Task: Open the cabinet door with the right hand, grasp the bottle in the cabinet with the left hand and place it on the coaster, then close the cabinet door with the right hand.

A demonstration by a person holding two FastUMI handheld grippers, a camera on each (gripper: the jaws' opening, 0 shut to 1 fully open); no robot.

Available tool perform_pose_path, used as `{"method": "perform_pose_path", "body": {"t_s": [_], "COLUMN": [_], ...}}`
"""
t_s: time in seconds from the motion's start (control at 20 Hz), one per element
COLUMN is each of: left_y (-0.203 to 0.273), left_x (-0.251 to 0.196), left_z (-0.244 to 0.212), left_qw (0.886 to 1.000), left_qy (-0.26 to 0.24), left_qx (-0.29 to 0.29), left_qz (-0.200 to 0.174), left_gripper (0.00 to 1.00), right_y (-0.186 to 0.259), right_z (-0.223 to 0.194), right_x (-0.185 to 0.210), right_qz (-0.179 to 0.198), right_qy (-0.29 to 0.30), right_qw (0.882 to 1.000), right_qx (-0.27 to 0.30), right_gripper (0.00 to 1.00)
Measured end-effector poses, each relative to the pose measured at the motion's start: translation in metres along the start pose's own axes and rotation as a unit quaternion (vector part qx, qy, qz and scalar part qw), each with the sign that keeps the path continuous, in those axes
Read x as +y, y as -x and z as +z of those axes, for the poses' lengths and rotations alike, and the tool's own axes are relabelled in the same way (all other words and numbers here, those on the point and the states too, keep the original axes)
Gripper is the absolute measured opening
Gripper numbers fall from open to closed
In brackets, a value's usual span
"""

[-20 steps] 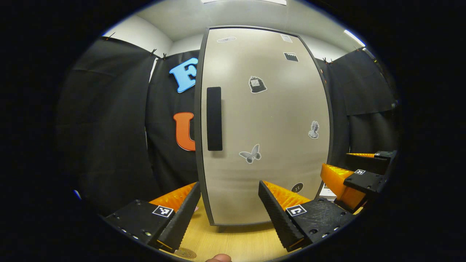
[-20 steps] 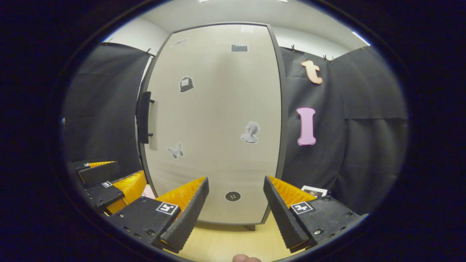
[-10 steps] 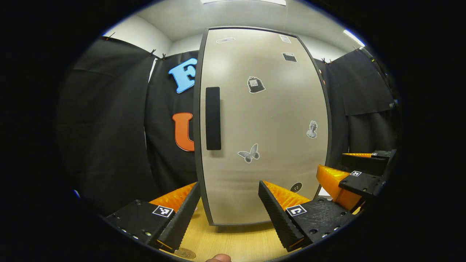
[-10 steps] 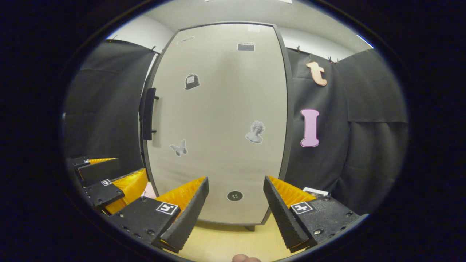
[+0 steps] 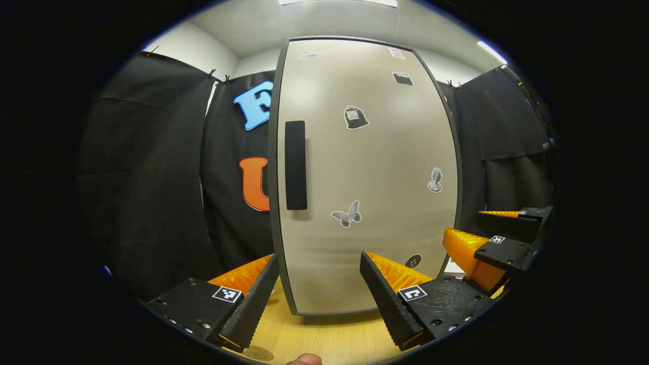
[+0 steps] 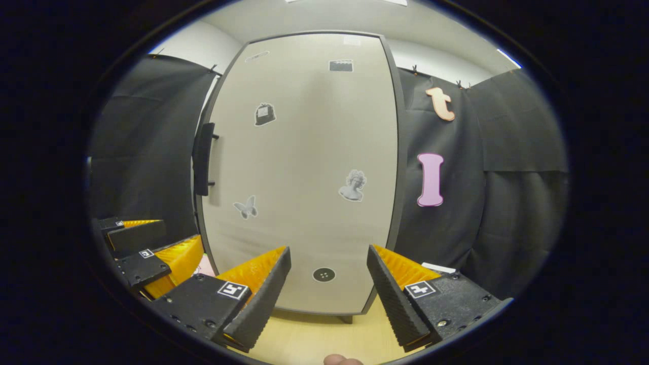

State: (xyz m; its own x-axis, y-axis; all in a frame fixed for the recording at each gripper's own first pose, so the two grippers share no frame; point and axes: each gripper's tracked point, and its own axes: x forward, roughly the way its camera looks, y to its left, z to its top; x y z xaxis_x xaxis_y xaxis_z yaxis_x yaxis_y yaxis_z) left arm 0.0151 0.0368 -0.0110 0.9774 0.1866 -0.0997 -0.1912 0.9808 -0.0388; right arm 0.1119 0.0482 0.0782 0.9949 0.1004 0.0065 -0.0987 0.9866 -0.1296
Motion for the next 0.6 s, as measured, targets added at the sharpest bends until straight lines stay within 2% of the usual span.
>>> {"method": "perform_pose_path", "body": {"t_s": [0.6], "left_y": [-0.0008], "left_x": [0.0060], "left_z": [-0.0008], "left_qw": [1.000], "left_qy": [0.003], "left_qx": [-0.001], "left_qz": [-0.001], "left_gripper": [0.96], "right_y": [-0.0005], "right_z": [-0.0012], "right_x": [0.0039], "right_qz": [-0.004], "right_qy": [0.001], "right_qw": [1.000], "right_qx": [0.001], "right_gripper": [0.96]}}
